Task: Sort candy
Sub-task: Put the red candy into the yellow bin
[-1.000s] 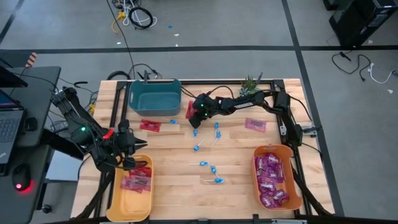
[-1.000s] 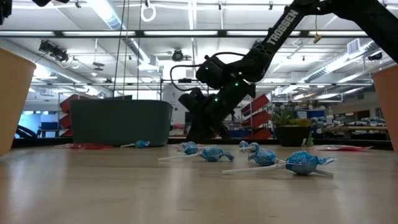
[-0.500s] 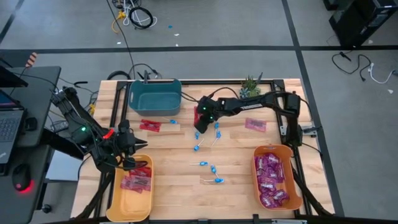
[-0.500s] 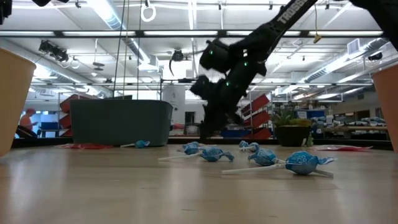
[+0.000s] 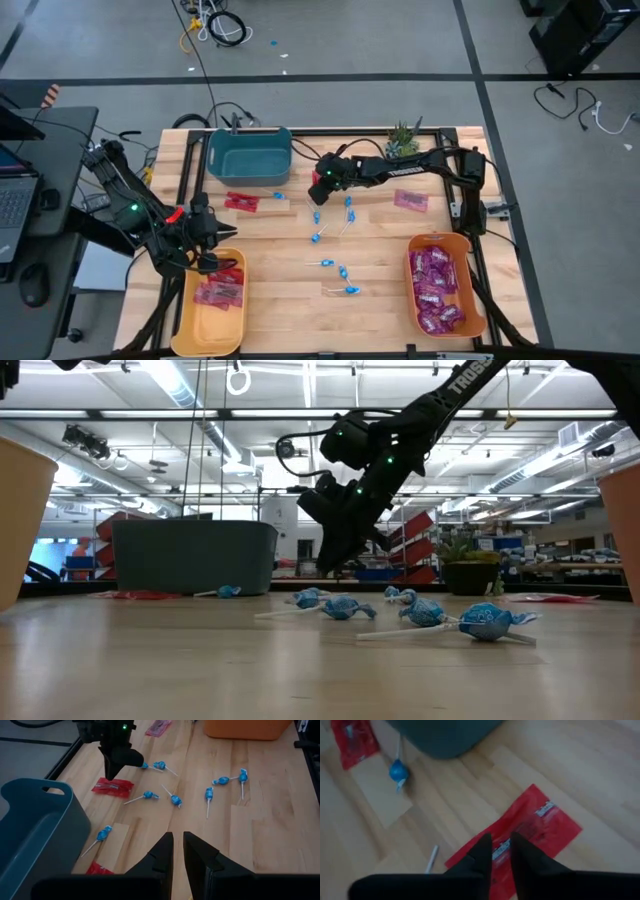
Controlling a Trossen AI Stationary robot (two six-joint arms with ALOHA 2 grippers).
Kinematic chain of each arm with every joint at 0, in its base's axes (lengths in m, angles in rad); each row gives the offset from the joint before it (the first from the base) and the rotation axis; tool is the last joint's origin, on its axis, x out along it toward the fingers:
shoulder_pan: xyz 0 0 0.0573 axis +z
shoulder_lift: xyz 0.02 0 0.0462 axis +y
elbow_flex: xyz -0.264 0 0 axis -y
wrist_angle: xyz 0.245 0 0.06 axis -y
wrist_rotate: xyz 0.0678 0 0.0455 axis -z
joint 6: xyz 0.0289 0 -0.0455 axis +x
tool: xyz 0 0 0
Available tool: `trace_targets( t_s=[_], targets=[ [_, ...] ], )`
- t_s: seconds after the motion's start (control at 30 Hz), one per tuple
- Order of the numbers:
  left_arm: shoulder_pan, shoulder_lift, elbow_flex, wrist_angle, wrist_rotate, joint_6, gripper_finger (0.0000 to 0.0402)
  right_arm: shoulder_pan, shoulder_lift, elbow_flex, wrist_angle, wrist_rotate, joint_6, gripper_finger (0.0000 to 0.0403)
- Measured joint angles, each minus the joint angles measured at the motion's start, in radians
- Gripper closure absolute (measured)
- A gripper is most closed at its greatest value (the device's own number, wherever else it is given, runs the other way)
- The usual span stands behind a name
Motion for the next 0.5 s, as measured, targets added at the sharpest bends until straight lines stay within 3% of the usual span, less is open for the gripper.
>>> trace_targets(
  t_s=[0.3, 0.5],
  targets=[
    [0.000, 0.000, 0.000, 0.000, 0.000, 0.000, 0.0355, 0.003, 0.016, 0.003, 0.009, 0.055, 0.027, 0.0254],
    [0.000, 0.001, 0.000, 0.000, 0.001, 0.000, 0.0355, 0.017, 0.060, 0.002, 0.023, 0.055, 0.056, 0.0216]
  ],
)
